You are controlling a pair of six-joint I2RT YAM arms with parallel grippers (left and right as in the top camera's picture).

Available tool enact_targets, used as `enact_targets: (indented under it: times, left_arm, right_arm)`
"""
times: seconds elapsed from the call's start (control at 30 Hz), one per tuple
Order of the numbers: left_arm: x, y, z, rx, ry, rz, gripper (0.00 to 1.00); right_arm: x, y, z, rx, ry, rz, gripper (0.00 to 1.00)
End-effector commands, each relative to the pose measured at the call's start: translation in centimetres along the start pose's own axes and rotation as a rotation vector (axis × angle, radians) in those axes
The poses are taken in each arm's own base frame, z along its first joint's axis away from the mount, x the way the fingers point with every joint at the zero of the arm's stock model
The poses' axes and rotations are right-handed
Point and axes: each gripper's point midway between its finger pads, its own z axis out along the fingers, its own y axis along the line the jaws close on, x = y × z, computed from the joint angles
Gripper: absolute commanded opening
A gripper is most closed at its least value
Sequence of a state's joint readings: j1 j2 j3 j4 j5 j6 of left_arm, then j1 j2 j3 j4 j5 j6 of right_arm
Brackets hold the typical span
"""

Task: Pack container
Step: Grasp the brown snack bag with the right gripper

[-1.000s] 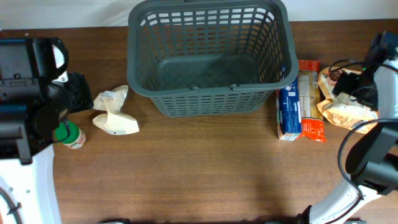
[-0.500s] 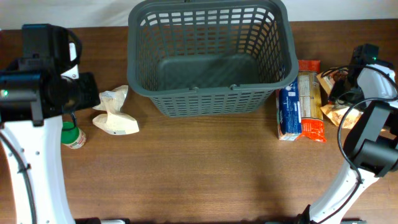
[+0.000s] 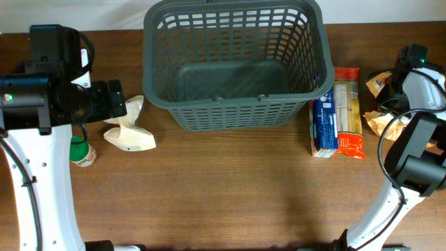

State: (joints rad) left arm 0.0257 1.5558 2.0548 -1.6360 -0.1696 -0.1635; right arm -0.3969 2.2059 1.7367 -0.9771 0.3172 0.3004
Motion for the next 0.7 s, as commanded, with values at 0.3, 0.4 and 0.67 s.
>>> enact_targets:
  times: [0.3, 0.4, 0.67]
  left_arm:
    - [0.1, 0.2, 0.1, -0.007, 0.008, -0.004, 0.99]
    - [0.1, 0.2, 0.1, -0.007, 0.008, -0.004, 0.99]
    - [0.1, 0.2, 0.1, -0.007, 0.008, -0.004, 0.99]
  right_arm:
    - [-2.1, 0.7, -21.1, -0.254, -0.291, -0.03, 0.04]
    - [-1.7, 1.6, -30.0, -0.354, -0.494, -0.092, 0.04]
    - [6.3, 8.2, -47.4, -0.611, -0.917, -0.603, 0.04]
